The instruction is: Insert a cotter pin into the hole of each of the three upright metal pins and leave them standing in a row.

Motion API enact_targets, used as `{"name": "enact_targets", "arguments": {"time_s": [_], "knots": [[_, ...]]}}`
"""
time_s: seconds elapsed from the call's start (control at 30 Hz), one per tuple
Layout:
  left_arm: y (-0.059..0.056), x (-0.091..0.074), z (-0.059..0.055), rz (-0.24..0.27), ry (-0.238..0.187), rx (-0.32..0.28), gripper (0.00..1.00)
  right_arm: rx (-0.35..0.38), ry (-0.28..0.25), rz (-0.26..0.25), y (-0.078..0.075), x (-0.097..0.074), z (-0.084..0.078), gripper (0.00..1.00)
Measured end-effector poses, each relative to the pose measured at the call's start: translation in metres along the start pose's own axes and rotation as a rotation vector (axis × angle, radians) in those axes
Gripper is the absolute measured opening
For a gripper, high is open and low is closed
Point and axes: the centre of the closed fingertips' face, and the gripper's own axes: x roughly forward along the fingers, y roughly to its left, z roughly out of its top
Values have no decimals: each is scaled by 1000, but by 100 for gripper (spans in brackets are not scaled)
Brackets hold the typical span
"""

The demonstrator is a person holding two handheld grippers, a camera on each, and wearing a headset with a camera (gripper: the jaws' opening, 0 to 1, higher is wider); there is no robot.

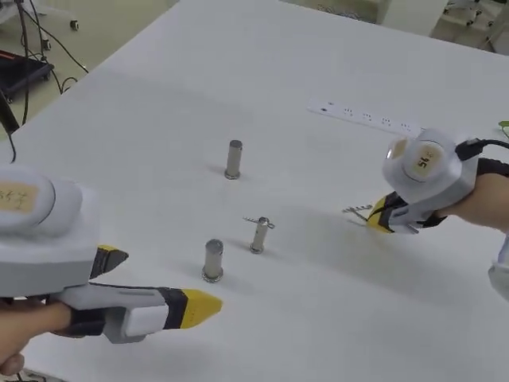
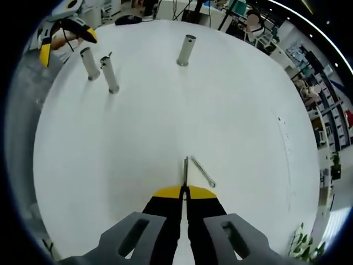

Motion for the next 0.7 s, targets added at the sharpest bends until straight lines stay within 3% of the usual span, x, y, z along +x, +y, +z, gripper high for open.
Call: {"name": "enact_targets", "arguments": {"time_s": [0.03, 0.2, 0.37, 0.7], "knots": [[0, -1, 2, -1, -8, 2, 86, -15, -15, -33, -4, -3, 3, 2], [1, -3, 5, -5, -21, 14, 82, -27, -50, -99, -11, -21, 8, 2], [0, -4, 8, -17, -23, 10, 82, -33, -83, -132, -10, -36, 12, 2], [-4, -3, 26, -36, -74, 18, 77, -74, -126, -182, 2, -58, 19, 2]]}}
